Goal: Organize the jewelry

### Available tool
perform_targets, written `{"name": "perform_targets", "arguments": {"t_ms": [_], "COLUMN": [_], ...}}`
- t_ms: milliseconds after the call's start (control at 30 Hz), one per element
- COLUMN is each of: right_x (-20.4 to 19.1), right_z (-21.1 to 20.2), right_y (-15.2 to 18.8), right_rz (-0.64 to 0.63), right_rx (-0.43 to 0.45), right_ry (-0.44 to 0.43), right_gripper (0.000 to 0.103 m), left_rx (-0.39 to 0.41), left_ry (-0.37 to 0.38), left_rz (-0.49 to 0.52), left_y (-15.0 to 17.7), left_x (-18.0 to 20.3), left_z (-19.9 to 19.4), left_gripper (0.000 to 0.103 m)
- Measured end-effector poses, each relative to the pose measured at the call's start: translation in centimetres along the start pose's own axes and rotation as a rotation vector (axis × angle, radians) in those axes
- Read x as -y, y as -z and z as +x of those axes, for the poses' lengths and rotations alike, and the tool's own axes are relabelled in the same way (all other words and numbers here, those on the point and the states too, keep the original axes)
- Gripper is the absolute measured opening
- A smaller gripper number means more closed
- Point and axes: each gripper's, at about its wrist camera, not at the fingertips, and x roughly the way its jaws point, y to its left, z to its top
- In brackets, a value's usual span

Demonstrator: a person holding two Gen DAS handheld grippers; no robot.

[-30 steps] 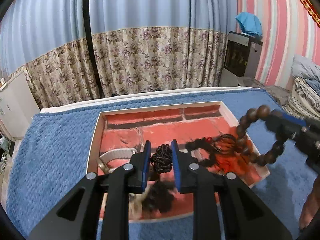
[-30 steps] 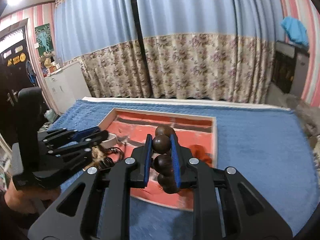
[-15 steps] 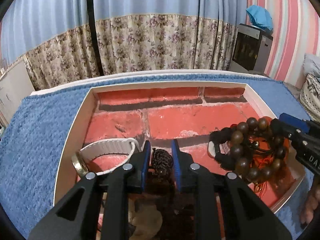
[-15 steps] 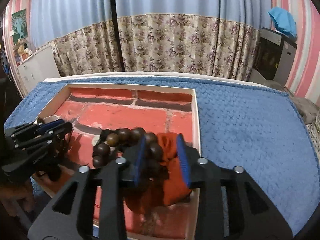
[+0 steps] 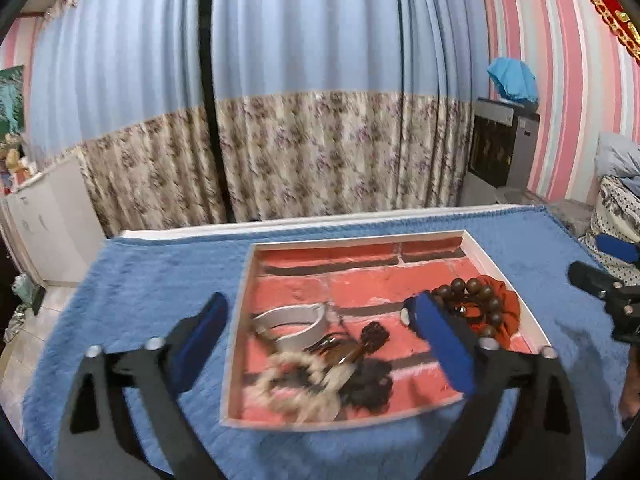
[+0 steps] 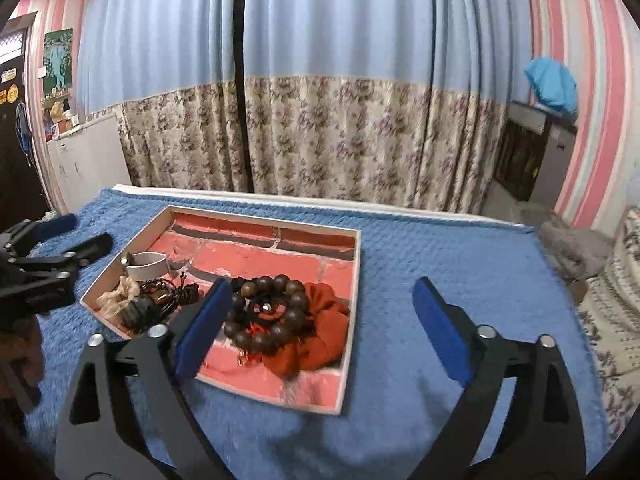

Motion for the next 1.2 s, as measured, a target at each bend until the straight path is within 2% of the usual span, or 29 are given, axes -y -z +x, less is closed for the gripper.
{"name": "perform_targets", "arguments": {"t_ms": [100, 167, 233, 333, 467, 600, 833, 1000, 1100, 1200], "right_x": [0.2, 0.1, -0.3, -1.4, -3.0, -4.4, -5.0, -4.5, -4.5, -4.6], "right_z": [-2.6, -4.0, -5.7, -7.6, -9.0, -10.2, -10.7, -10.8, -10.1, -10.3], "right_y": [2.3, 4.8, 7.7, 11.2, 14.8, 15.1, 14.0, 14.5, 14.6, 14.7], "right_rz": [0.000, 0.005, 0.015, 0.032, 0.031, 0.015, 0.038, 0.061, 0.063, 0.065], "right_rx": [0.011, -0.001, -0.001, -0.009, 0.006, 0.056, 0.146, 0.162, 0.136, 0.148], "right_ry": [0.007, 0.001, -0.006, -0.031, -0.025, -0.005, 0.001, 0.005, 0.036, 0.050], "right_gripper": [0.098, 0.098, 0.098, 0.098, 0.098, 0.098, 0.098, 0.098, 0.098, 0.098], "left_rx": [0.019, 0.043, 0.046, 0.024, 0.050, 0.084, 0.105, 0.117, 0.115, 0.125], "left_ry": [-0.013, -0.014, -0.047, -0.061, -0.066, -0.049, -0.090, -0.101, -0.108, -0.113], "left_rz": [-0.012, -0.026, -0.032, -0.034, -0.022, -0.033, -0.047, -0.042, -0.051, -0.042], "left_y": [1.4, 3.5, 5.8, 8.6, 11.6, 13.2, 13.7, 13.8, 14.0, 14.1], "left_x": [-0.7, -1.4, -2.0, -2.3, -1.3, -0.3, -0.5, -0.4, -0.5, -0.3], "left_z": [-3.1, -5.4, -7.3, -8.7, -10.4, -11.7, -11.5, -11.2, -10.9, -11.1], "left_gripper": [0.098, 0.098, 0.098, 0.099, 0.099, 0.099, 0.099, 0.099, 0.099, 0.099]}}
